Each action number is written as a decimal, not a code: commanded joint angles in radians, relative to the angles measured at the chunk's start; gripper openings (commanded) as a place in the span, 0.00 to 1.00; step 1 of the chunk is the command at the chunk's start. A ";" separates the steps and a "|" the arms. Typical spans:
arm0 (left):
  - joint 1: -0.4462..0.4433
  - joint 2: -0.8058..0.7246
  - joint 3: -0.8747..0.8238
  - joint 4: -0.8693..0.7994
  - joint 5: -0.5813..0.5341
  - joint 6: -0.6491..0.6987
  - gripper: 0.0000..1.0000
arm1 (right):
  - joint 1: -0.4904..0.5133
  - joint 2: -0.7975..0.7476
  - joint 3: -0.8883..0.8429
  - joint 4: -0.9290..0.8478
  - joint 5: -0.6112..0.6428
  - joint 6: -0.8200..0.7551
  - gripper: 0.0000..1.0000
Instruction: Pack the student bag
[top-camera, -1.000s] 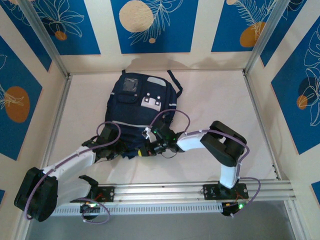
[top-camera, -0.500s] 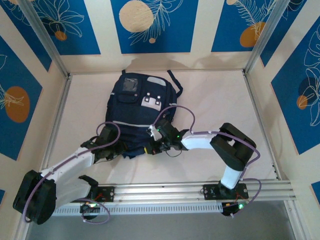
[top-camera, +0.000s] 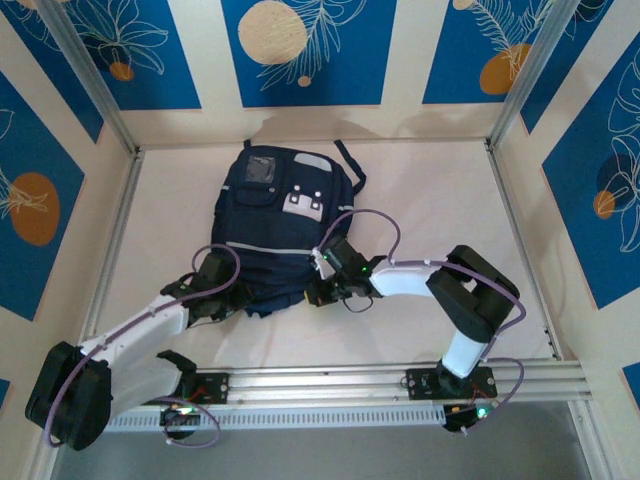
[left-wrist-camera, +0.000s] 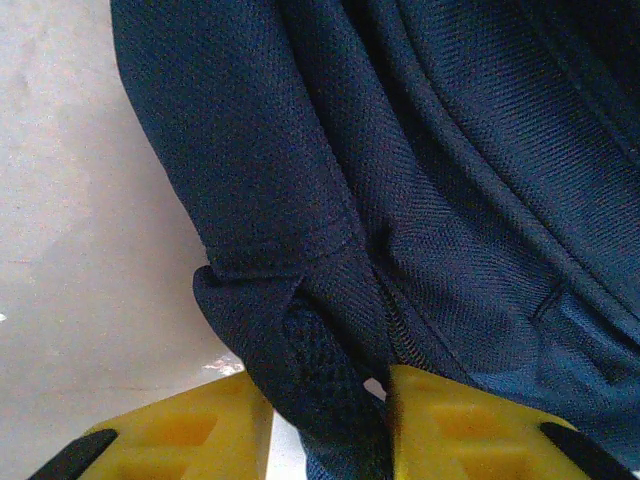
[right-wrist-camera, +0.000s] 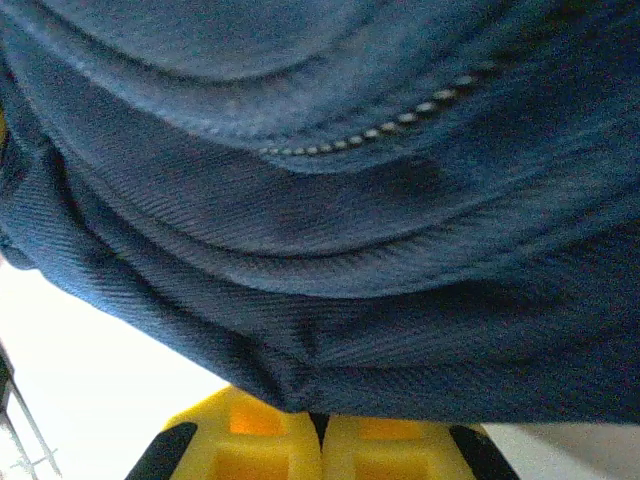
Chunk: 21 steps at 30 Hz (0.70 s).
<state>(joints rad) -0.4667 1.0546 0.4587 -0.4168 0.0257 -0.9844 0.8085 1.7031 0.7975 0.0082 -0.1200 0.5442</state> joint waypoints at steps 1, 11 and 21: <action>0.009 0.002 -0.002 -0.096 -0.067 0.020 0.33 | -0.024 -0.038 -0.029 -0.056 0.076 -0.007 0.00; 0.010 0.010 0.004 -0.096 -0.069 0.021 0.33 | -0.058 -0.050 -0.038 -0.056 0.102 -0.043 0.00; 0.013 0.015 -0.017 -0.080 -0.064 0.012 0.32 | -0.129 -0.060 -0.070 -0.028 0.094 -0.040 0.00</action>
<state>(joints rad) -0.4667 1.0557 0.4591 -0.4191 0.0250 -0.9848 0.7055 1.6695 0.7559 0.0067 -0.0658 0.5182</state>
